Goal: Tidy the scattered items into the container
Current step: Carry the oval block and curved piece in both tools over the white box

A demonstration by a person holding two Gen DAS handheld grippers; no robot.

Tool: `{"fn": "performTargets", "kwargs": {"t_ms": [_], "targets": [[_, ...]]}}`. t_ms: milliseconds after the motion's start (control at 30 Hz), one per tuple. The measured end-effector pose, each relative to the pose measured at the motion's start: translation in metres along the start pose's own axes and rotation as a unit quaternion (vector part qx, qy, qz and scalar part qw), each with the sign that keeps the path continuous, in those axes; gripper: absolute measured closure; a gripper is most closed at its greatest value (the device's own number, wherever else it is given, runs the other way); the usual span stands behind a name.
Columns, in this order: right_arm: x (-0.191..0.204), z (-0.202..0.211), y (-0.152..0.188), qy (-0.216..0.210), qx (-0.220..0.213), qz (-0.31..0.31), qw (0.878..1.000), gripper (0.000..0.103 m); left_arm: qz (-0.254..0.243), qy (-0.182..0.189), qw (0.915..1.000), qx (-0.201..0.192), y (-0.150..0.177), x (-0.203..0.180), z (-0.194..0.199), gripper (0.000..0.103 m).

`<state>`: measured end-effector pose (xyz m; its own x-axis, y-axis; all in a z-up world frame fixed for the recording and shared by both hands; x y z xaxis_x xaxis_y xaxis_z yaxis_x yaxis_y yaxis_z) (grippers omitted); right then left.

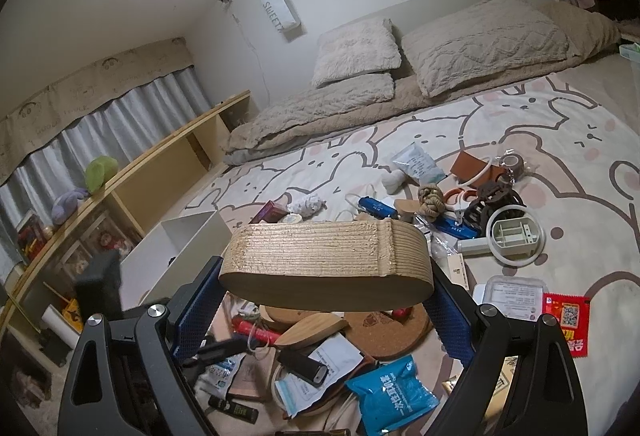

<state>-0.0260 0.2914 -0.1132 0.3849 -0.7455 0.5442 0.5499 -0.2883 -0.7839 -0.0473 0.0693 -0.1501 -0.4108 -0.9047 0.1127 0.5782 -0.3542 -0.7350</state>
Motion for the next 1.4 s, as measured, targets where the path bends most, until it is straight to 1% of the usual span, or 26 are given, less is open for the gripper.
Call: {"fn": "performTargets", "kwargs": {"t_ms": [100,200,333,667,900,967,1133,1400], "targets": [[0.004,-0.003,0.001,0.002,0.003,0.004,1.000,0.010,0.008,-0.006,0.9999,-0.012,-0.004,0.001,0.009,0.028],[0.007,-0.004,0.002,0.003,0.006,0.008,1.000,0.010,0.023,-0.006,0.9997,-0.011,-0.005,0.005,0.014,0.028],[0.012,-0.006,0.004,0.001,0.009,0.012,1.000,0.010,0.041,-0.008,0.9989,-0.021,-0.004,0.009,0.025,0.028],[0.033,-0.012,0.002,-0.011,0.013,0.032,0.999,0.010,0.088,-0.016,0.9942,-0.060,-0.013,0.026,0.059,0.028],[0.062,-0.020,0.003,-0.030,0.020,0.062,0.997,0.010,0.110,-0.043,0.9896,-0.082,-0.014,0.046,0.082,0.028],[0.070,-0.024,0.003,-0.035,0.024,0.069,0.997,0.010,0.114,-0.055,0.9881,-0.088,-0.013,0.052,0.088,0.028],[0.090,-0.034,0.004,-0.048,0.032,0.084,0.995,0.010,0.128,-0.071,0.9845,-0.097,-0.007,0.068,0.102,0.028],[0.112,-0.052,0.011,-0.064,0.049,0.091,0.993,0.010,0.138,-0.098,0.9797,-0.108,0.004,0.092,0.121,0.028]]}}
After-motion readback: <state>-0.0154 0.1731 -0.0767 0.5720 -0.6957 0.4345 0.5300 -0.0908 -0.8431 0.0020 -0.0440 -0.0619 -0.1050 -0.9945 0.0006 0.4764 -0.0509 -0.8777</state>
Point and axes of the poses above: each gripper's, at about its wrist camera, not at the fingertips, and z roughly against the way its jaws point, x to its left, y to its underside, the point moved 2 cm from there along -z, roughly the way its jaws point, and after that the axes turned 15 degrees about -y, right-handed, at the moved point
